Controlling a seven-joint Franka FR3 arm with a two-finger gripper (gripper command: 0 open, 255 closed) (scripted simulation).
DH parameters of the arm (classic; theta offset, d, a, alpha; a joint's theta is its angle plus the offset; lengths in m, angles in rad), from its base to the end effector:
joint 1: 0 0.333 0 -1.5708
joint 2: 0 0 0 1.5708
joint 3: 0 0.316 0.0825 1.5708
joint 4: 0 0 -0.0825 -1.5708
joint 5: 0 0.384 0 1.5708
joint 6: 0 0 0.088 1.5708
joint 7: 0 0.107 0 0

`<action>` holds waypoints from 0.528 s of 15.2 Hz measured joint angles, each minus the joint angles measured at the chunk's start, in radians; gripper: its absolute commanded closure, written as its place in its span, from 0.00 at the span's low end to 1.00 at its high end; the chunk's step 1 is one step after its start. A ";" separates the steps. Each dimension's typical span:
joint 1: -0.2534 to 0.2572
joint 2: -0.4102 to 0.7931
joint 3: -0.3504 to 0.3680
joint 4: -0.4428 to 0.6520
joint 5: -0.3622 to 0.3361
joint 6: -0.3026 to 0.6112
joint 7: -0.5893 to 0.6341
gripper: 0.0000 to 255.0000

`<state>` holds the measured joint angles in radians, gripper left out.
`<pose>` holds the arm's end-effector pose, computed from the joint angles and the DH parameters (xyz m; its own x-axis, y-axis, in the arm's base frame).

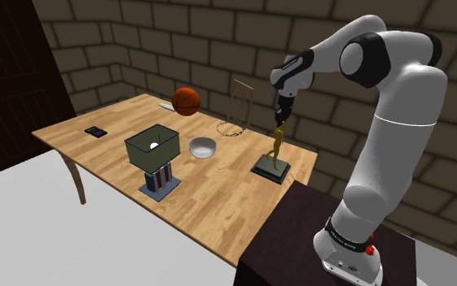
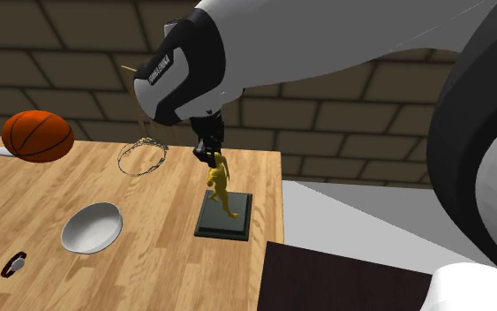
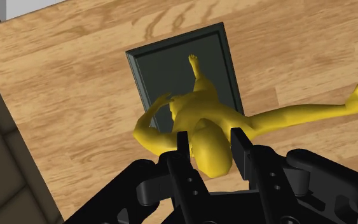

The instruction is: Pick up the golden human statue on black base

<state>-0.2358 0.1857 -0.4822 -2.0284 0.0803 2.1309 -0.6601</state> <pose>0.4393 -0.3704 0.3617 0.9935 -0.0973 -0.0598 -0.0987 -0.9949 -0.0206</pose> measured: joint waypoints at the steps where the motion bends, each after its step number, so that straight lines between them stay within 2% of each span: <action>1: 0.001 -0.008 -0.001 0.003 -0.004 -0.010 0.003 1.00; 8: 0.006 -0.050 -0.006 0.053 -0.029 -0.097 0.018 1.00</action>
<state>-0.2296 0.1357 -0.4880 -1.9756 0.0511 2.0342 -0.6417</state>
